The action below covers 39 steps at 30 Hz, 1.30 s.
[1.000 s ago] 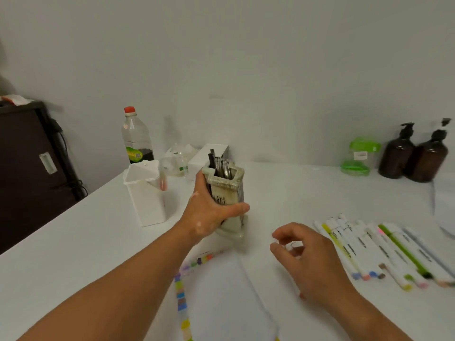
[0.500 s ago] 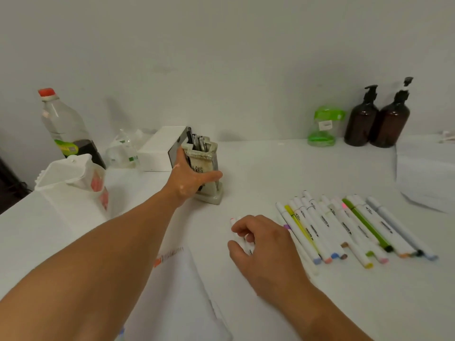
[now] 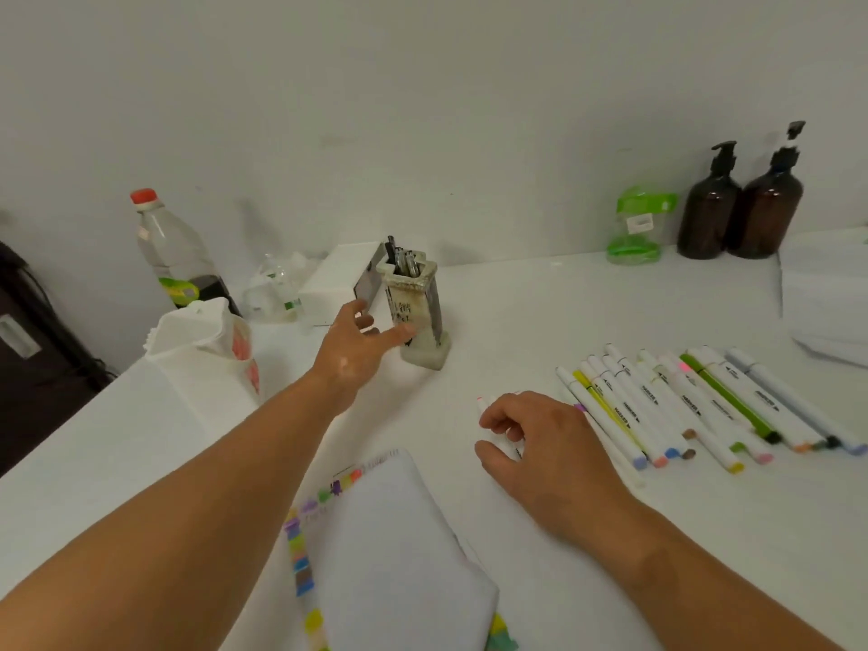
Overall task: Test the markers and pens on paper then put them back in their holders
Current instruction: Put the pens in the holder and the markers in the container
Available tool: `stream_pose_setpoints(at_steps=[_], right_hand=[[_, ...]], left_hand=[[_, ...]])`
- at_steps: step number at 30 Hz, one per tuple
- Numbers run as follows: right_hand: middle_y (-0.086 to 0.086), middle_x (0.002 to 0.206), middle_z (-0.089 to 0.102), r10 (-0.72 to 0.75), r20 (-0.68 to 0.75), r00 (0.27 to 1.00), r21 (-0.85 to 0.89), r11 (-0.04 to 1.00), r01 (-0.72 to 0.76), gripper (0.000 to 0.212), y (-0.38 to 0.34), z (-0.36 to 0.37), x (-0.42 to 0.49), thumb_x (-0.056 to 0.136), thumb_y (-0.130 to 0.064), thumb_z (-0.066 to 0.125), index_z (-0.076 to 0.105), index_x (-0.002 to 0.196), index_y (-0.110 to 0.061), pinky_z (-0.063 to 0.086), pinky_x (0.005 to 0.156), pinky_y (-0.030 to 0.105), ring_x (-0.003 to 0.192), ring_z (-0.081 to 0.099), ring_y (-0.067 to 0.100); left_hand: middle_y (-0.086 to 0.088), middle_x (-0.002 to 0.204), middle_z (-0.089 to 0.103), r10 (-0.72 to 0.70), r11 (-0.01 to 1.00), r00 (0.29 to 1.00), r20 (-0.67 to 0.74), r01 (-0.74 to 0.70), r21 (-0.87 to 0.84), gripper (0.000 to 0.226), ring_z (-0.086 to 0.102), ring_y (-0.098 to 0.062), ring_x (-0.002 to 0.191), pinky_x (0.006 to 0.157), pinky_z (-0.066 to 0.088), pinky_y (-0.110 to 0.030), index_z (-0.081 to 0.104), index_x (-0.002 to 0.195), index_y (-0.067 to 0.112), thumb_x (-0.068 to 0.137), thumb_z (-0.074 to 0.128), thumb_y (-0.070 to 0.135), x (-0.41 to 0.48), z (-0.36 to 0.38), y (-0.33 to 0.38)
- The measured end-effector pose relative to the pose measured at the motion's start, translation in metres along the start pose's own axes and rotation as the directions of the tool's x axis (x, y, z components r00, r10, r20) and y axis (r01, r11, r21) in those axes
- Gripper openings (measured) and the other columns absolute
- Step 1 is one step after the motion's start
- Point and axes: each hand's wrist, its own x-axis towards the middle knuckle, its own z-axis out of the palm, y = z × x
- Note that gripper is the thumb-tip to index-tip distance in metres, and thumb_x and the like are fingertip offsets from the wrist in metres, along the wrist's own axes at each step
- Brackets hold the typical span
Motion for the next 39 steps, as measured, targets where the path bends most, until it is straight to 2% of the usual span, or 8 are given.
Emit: stream_pose_setpoints(at_steps=[5,8,12,17,21,27,33,39], right_hand=[[-0.014,0.084,0.063,-0.049,0.031,0.998,-0.038,0.998,0.05,0.012,-0.004,-0.002,-0.01,0.082,-0.03,0.075,0.067,0.09,-0.034,0.047,0.072,0.023,0.079,0.058,0.001],[-0.017,0.082,0.062,-0.076,0.072,0.995,-0.084,0.993,0.082,0.017,-0.01,-0.001,-0.015,0.081,-0.031,0.075,0.062,0.087,-0.04,0.041,0.069,0.016,0.078,0.056,-0.005],[-0.022,0.08,0.06,-0.084,0.094,0.992,-0.122,0.988,0.095,0.018,-0.019,0.003,-0.019,0.08,-0.029,0.077,0.064,0.086,-0.039,0.035,0.067,0.008,0.078,0.055,-0.007],[-0.024,0.082,0.06,-0.088,0.117,0.989,-0.161,0.981,0.106,0.025,-0.025,0.007,-0.025,0.08,-0.027,0.078,0.059,0.085,-0.044,0.038,0.07,0.012,0.08,0.057,-0.004],[-0.03,0.082,0.056,-0.097,0.111,0.989,-0.196,0.973,0.118,0.026,-0.027,0.007,-0.028,0.08,-0.03,0.077,0.057,0.085,-0.046,0.034,0.07,0.009,0.081,0.055,-0.007],[-0.026,0.078,0.059,-0.148,0.066,0.987,-0.146,0.977,0.156,0.026,-0.027,0.007,-0.019,0.075,-0.023,0.084,0.066,0.084,-0.039,0.044,0.066,0.017,0.074,0.057,-0.006],[-0.026,0.075,0.058,-0.147,0.09,0.985,-0.109,0.982,0.157,0.028,-0.026,0.005,-0.016,0.074,-0.025,0.087,0.065,0.082,-0.041,0.051,0.066,0.023,0.072,0.059,-0.004],[-0.028,0.076,0.055,-0.083,0.073,0.994,-0.143,0.985,0.093,0.022,-0.024,-0.008,-0.017,0.081,-0.036,0.077,0.057,0.082,-0.047,0.042,0.068,0.015,0.074,0.056,-0.005]], left_hand=[[0.006,0.099,0.074,0.098,0.995,0.994,0.044,-0.099,0.026,0.035,0.071,-0.011,0.088,0.072,0.058,-0.025,0.074,0.098,0.034,0.067,0.079,0.048,-0.116,-0.056,-0.018],[0.001,0.084,0.074,0.035,0.986,0.986,-0.161,-0.008,0.166,0.016,0.07,-0.018,0.077,0.069,0.058,-0.029,0.073,0.087,0.029,0.076,0.082,0.036,-0.145,-0.112,-0.047],[0.0,0.106,0.066,-0.147,0.963,0.914,-0.379,0.22,0.158,0.057,0.069,-0.023,0.086,0.082,0.059,-0.041,0.059,0.117,0.024,0.071,0.087,0.04,-0.122,-0.174,-0.07],[-0.002,0.135,0.05,-0.117,0.965,0.93,-0.349,0.189,0.18,0.119,0.059,-0.026,0.113,0.099,0.051,-0.051,0.024,0.153,0.026,0.058,0.094,0.043,-0.066,-0.19,-0.069],[0.001,0.153,0.038,-0.092,0.964,0.933,-0.347,0.171,0.204,0.14,0.044,-0.03,0.134,0.107,0.042,-0.054,0.01,0.157,0.029,0.048,0.097,0.047,-0.033,-0.201,-0.07],[0.01,0.132,0.058,0.022,0.996,0.983,-0.184,-0.004,0.094,0.127,0.056,-0.02,0.122,0.096,0.052,-0.045,0.029,0.144,0.045,0.039,0.102,0.042,-0.002,-0.201,-0.081],[0.002,0.126,0.063,0.048,0.998,0.987,-0.156,-0.053,-0.027,0.113,0.061,-0.023,0.117,0.096,0.052,-0.055,0.036,0.136,0.041,0.043,0.101,0.037,0.002,-0.174,-0.077],[0.0,0.126,0.064,0.144,0.979,0.984,-0.102,-0.157,-0.128,0.112,0.062,-0.026,0.116,0.093,0.055,-0.053,0.041,0.14,0.035,0.044,0.097,0.047,-0.031,-0.107,-0.034]])
